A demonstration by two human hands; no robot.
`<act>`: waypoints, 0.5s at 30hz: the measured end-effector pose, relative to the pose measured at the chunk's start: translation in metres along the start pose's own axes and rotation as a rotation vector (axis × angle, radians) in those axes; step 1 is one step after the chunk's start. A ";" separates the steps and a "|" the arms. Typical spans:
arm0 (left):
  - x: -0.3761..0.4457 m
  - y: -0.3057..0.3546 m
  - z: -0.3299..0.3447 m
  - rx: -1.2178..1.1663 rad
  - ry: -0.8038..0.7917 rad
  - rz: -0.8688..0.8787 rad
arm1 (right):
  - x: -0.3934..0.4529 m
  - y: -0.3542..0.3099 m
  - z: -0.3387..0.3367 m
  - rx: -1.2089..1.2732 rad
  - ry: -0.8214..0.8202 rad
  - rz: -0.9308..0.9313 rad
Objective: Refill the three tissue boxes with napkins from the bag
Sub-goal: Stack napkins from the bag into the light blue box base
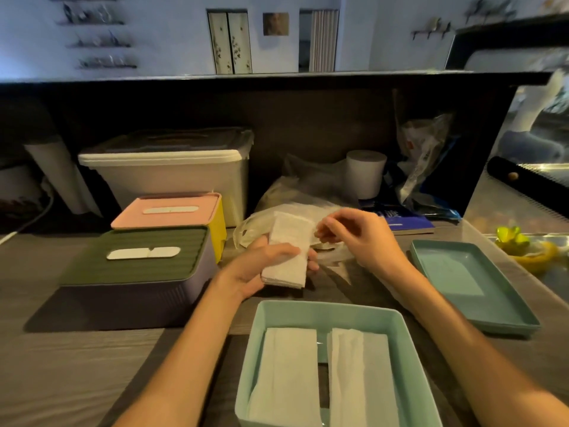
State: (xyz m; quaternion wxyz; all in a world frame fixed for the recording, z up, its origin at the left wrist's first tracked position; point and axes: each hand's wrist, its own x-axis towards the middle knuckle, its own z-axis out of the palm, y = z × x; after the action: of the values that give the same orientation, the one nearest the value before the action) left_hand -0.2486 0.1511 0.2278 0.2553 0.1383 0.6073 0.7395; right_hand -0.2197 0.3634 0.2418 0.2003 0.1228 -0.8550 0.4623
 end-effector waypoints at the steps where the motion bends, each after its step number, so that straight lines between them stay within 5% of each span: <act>1: 0.001 0.002 -0.002 -0.033 0.057 0.023 | 0.003 0.007 0.003 -0.117 -0.046 0.000; 9: 0.008 0.007 -0.003 -0.144 0.345 0.178 | 0.023 0.029 0.022 -0.708 -0.037 -0.151; 15: 0.008 0.004 -0.003 -0.094 0.367 0.188 | 0.022 0.031 0.032 -0.688 -0.160 -0.159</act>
State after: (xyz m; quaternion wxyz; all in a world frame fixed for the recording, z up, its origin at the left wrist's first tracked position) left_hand -0.2579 0.1528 0.2298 0.0763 0.0454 0.5926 0.8006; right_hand -0.2591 0.3532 0.2129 0.1976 0.1499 -0.9613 0.1197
